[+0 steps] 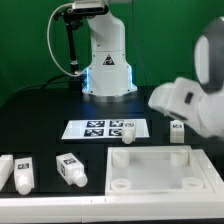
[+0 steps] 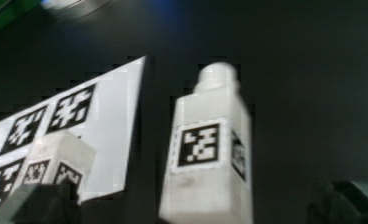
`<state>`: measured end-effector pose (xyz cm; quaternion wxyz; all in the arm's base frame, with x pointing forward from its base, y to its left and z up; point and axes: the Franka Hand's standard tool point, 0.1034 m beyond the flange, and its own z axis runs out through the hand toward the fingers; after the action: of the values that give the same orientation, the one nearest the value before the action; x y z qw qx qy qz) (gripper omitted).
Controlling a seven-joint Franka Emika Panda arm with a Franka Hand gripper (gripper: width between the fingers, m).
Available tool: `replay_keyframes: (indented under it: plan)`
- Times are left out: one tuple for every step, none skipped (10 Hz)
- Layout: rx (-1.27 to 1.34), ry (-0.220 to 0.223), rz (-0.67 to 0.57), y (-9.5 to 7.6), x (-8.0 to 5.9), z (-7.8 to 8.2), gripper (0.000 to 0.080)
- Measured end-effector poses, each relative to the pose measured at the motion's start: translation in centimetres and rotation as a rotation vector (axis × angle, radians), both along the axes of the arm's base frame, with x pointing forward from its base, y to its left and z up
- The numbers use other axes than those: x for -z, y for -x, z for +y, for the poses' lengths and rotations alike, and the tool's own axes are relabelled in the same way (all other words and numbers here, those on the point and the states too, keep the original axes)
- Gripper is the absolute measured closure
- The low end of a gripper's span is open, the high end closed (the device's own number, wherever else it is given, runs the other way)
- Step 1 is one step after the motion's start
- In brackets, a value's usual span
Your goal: Assemble one leg
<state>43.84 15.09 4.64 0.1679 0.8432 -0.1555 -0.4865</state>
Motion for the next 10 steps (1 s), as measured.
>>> replay_keyframes:
  plan:
    - [0.03, -0.02, -0.068, -1.0, -1.9, -0.5, 0.015]
    - [0.033, -0.039, -0.085, -0.9, -3.3, -1.2, 0.015]
    - [0.037, -0.051, -0.091, -0.8, -4.1, -1.7, 0.015]
    - [0.041, -0.042, -0.091, -0.7, -3.6, -1.7, 0.015]
    - [0.041, -0.04, -0.088, -0.7, -3.4, -1.7, 0.015]
    - [0.043, -0.04, -0.089, -0.7, -3.4, -1.8, 0.015]
    - [0.045, -0.041, -0.093, -0.8, -3.3, -1.8, 0.015]
    - [0.114, -0.076, -0.133, -1.1, -2.9, -1.2, 0.015]
    - [0.195, -0.114, -0.165, -1.1, -2.5, -1.0, 0.015]
    - [0.283, -0.145, -0.184, -1.1, -2.1, -1.1, 0.015]
